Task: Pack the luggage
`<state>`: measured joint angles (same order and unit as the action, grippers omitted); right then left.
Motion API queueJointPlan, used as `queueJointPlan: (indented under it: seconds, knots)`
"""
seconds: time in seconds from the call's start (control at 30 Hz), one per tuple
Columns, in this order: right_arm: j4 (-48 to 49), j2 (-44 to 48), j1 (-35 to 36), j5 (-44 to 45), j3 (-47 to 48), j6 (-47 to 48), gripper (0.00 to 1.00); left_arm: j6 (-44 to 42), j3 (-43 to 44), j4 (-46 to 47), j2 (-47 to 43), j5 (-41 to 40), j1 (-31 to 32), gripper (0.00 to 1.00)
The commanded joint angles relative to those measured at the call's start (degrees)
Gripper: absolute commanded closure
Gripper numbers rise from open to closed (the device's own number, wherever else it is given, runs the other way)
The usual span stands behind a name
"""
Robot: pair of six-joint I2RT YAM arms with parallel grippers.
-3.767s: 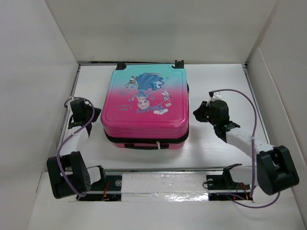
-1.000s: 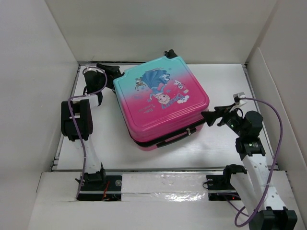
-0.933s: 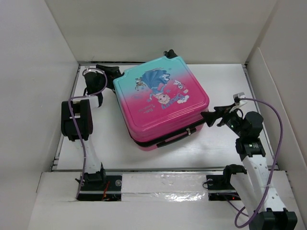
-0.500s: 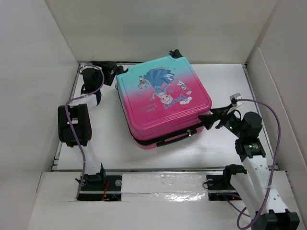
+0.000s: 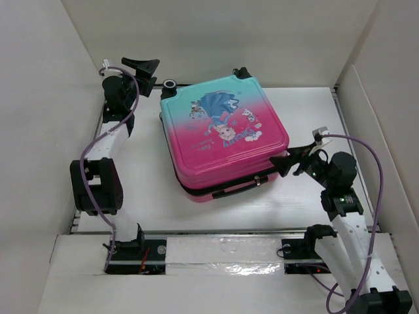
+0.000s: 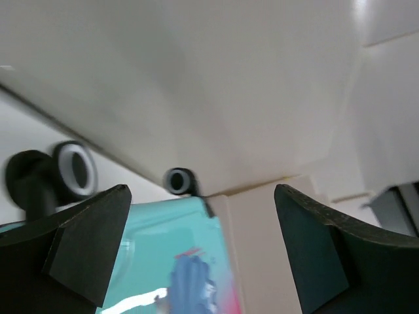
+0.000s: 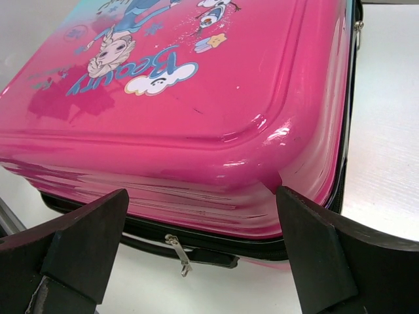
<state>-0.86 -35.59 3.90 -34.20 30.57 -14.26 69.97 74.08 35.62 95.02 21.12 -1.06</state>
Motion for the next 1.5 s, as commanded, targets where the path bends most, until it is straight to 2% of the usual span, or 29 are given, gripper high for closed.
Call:
queueJointPlan:
  seconds: [0.0,0.13,0.27,0.4,0.57,0.9,0.93,0.97,1.0,1.17,1.27,1.37,1.4,1.47]
  knots:
    - [-0.61,0.44,2.07,-0.17,2.65,1.08,0.00,-7.47,-0.26,-9.04,3.58,-2.13,-1.75,0.09]
    - [-1.16,0.61,2.08,0.44,3.45,1.34,0.00,-14.68,2.55,-15.92,6.75,-6.88,-2.37,0.03]
    - [-0.46,0.00,2.60,0.36,3.45,1.08,0.00,-16.10,4.84,-15.85,10.79,-2.08,-2.37,0.01]
    - [-0.10,-1.49,2.60,-0.52,3.27,1.34,0.00,-12.07,3.96,-4.36,14.65,4.71,-2.37,0.01]
    - [-0.54,-1.94,4.62,0.44,3.10,2.04,0.00,-8.28,5.37,2.26,18.35,8.22,-1.23,0.01]
    - [-2.48,-2.99,8.49,2.64,5.29,3.36,0.00,2.51,8.36,15.34,26.52,9.55,0.44,0.03]
    - [-2.39,-2.90,8.49,2.56,5.47,3.19,0.00,4.36,8.62,17.62,27.05,9.29,0.44,0.07]
    - [-2.21,-2.82,8.49,2.38,5.38,3.01,0.00,4.38,8.62,17.65,27.49,9.11,0.44,0.07]
    - [-1.95,-2.64,8.49,2.20,5.47,2.84,0.00,5.86,8.88,20.00,28.28,8.85,0.44,0.15]
    - [-4.13,-0.54,9.02,0.88,6.78,2.31,0.00,9.73,9.67,28.62,30.83,6.22,0.97,0.30]
    - [-7.73,1.40,9.02,1.32,9.15,2.83,0.00,12.37,10.99,34.25,33.20,6.12,0.97,0.42]
    - [-8.98,3.42,9.02,0.71,11.00,2.31,0.00,14.13,12.75,37.59,35.23,6.47,0.97,0.65]
    - [-9.24,3.69,9.02,0.80,11.44,2.22,0.00,14.40,13.01,38.64,35.49,6.56,0.97,0.79]
    - [-10.64,4.39,9.02,1.58,13.02,2.13,0.00,14.40,12.67,39.44,35.06,6.47,0.97,0.93]
